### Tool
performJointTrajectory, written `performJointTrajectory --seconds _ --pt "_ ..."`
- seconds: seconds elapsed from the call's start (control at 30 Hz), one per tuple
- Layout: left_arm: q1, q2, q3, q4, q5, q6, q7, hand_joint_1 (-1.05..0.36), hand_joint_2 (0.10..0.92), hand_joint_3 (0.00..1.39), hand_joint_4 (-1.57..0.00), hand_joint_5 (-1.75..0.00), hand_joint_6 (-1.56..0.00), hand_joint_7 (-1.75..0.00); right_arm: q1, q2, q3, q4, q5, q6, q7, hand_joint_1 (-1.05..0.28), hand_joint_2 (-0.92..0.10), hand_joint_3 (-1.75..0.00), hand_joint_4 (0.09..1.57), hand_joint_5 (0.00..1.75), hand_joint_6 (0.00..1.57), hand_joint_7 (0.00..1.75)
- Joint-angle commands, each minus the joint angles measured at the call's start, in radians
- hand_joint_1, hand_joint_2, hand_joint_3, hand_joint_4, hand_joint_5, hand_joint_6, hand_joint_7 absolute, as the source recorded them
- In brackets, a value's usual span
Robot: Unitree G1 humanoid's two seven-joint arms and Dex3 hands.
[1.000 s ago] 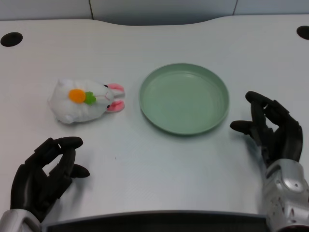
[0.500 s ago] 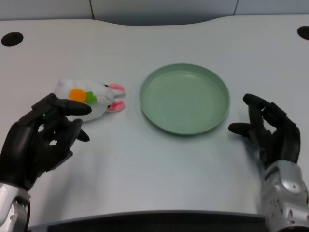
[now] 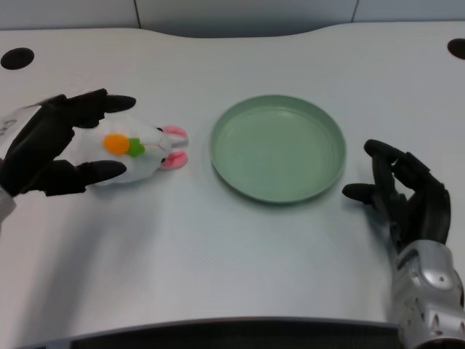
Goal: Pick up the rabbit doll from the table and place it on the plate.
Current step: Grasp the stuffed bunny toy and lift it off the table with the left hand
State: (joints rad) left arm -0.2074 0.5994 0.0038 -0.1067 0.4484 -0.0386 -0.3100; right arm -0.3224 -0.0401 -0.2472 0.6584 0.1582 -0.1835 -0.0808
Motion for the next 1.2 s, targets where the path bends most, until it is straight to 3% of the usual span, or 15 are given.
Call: performJointTrajectory --seconds 0.03,0.17,0.37,0.5,0.7,0.83,1.0,1.2 --pt "-0.072 0.059 -0.074 0.039 0.123 0.021 -0.028 -0.75 0.921 0.10 -0.02 -0.26 -0.16 -0.02 0.000 0.005 0.006 0.001 -0.009 -0.004 -0.008 -0.33 -0.92 -0.25 0.77 1.09 0.80 0.51" --pt "-0.159 0.101 -0.161 0.094 0.261 0.044 -0.072 -0.89 0.921 0.12 0.00 -0.03 -0.08 -0.01 0.002 0.006 0.008 0.003 -0.009 -0.014 -0.003 -0.32 -0.92 -0.25 0.76 1.11 0.79 0.52" --pt "-0.247 0.118 -0.224 0.157 0.332 0.045 -0.125 -0.98 0.921 0.13 0.00 0.00 -0.01 0.00 -0.002 0.007 0.006 0.007 -0.009 -0.007 -0.011 -0.32 -0.92 -0.25 0.75 1.11 0.79 0.52" --pt "-0.335 0.117 -0.288 0.227 0.378 0.039 -0.191 -1.03 0.921 0.12 0.00 0.00 0.00 0.00 -0.008 0.009 0.000 0.018 0.003 -0.014 -0.001 -0.32 -0.92 -0.24 0.75 1.12 0.79 0.52" --pt "-0.433 0.078 -0.343 0.353 0.379 0.039 -0.229 -1.04 0.921 0.10 0.00 0.00 -0.02 -0.01 -0.008 0.005 0.005 0.014 -0.004 -0.002 -0.008 -0.33 -0.92 -0.24 0.75 1.12 0.79 0.53" --pt "-0.492 0.041 -0.381 0.454 0.381 0.030 -0.232 -1.05 0.921 0.10 0.00 0.00 -0.04 -0.02 -0.007 0.007 0.000 0.017 0.004 -0.015 0.001 -0.32 -0.92 -0.24 0.76 1.12 0.80 0.53" --pt "-0.555 -0.019 -0.412 0.594 0.375 0.035 -0.208 -1.04 0.921 0.08 0.00 0.00 -0.05 -0.02 -0.002 0.008 -0.001 0.000 0.005 0.007 -0.008 -0.33 -0.92 -0.25 0.77 1.12 0.79 0.54" --pt "-0.611 -0.065 -0.430 0.722 0.367 0.038 -0.179 -1.03 0.921 0.06 -0.01 -0.01 -0.04 -0.01 0.005 0.010 0.002 -0.009 0.002 0.001 -0.007 -0.34 -0.92 -0.25 0.77 1.12 0.79 0.54"
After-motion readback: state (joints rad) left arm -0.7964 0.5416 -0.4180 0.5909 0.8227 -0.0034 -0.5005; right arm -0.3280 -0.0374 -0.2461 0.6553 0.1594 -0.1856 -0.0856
